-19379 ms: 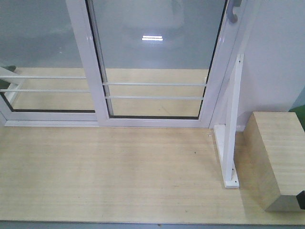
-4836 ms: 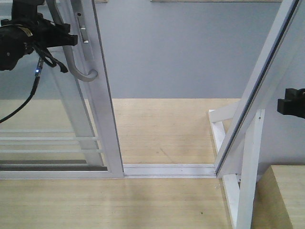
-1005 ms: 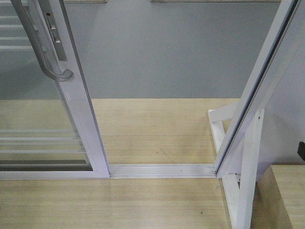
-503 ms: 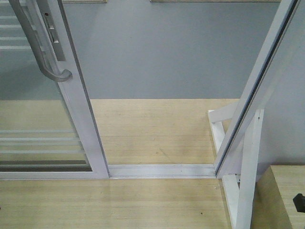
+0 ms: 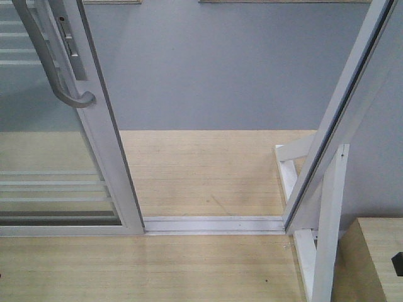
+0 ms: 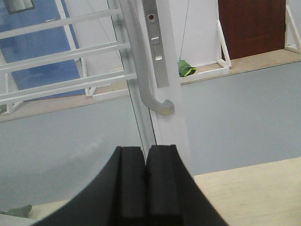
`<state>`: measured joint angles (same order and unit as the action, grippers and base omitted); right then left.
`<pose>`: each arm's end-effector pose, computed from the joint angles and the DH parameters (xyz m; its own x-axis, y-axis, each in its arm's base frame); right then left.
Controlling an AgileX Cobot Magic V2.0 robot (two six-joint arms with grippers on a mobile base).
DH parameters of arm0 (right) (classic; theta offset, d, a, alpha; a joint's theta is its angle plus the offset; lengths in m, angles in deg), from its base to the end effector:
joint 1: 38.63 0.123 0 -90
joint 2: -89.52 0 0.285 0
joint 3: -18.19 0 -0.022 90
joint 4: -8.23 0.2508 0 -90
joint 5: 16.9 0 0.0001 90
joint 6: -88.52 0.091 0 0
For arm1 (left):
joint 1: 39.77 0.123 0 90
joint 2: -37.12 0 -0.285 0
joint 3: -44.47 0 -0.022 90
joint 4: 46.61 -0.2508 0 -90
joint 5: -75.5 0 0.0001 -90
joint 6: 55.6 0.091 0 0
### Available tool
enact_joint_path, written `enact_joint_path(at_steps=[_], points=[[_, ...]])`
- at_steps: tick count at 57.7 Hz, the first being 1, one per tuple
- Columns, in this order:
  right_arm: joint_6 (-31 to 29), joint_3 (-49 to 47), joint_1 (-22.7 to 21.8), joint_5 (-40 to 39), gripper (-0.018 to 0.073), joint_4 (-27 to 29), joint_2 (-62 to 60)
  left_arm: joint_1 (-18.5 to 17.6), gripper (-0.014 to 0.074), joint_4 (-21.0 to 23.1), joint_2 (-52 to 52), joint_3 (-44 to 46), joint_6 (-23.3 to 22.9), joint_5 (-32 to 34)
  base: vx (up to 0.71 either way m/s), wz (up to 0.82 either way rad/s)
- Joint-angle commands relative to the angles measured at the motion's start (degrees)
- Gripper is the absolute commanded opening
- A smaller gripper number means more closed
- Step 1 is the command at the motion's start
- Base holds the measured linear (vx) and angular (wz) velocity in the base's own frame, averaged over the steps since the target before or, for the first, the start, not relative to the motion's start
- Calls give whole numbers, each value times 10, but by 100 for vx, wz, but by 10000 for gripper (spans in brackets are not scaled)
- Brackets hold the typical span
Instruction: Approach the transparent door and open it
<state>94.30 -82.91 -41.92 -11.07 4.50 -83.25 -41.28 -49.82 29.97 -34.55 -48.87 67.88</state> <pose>0.0568 -0.0039 0.1946 -0.0316 0.0380 -0.9988 0.0652 0.9972 0.0359 0.0568 -0.0008 0.1911 -0.0616 0.1738 -0.9828 0.0300 0.9846 0.1722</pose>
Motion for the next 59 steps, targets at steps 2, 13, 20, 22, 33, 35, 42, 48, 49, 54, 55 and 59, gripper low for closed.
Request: enact_joint_path(at_steps=[2, 13, 20, 22, 33, 35, 42, 48, 49, 54, 55, 59], points=[[-4, 3, -1, -49, -9, -2, -10, -4, -6, 5, 0, -8, 0, 46, 0, 0], [-4, 3, -1, -49, -9, -2, -10, -4, -6, 5, 0, -8, 0, 46, 0, 0], [-4, 3, -1, -49, -9, -2, -10, -4, -6, 5, 0, -8, 0, 46, 0, 0], [-4, 3, -1, -48, -9, -2, -10, -4, -6, 5, 0, -8, 0, 46, 0, 0], [-4, 3, -1, -48, -9, -2, -10, -4, -6, 5, 0, -8, 0, 41, 0, 0], [-4, 3, -1, -48, -9, -2, -10, -4, -6, 5, 0, -8, 0, 41, 0, 0], [-4, 3, -1, -48, -9, -2, -10, -4, -6, 5, 0, -8, 0, 40, 0, 0], [-4, 3, -1, -48, -9, -2, -10, -4, -6, 5, 0, -8, 0, 40, 0, 0], [-4, 3, -1, -48, -9, -2, -10, -4, -6, 5, 0, -8, 0, 40, 0, 0], [-4, 3, -1, -48, -9, -2, -10, -4, -6, 5, 0, -8, 0, 40, 0, 0], [-4, 3, -1, -48, -9, -2, -10, -4, -6, 5, 0, -8, 0, 40, 0, 0], [-4, 3, -1, -48, -9, -2, -10, -4, -6, 5, 0, -8, 0, 40, 0, 0]])
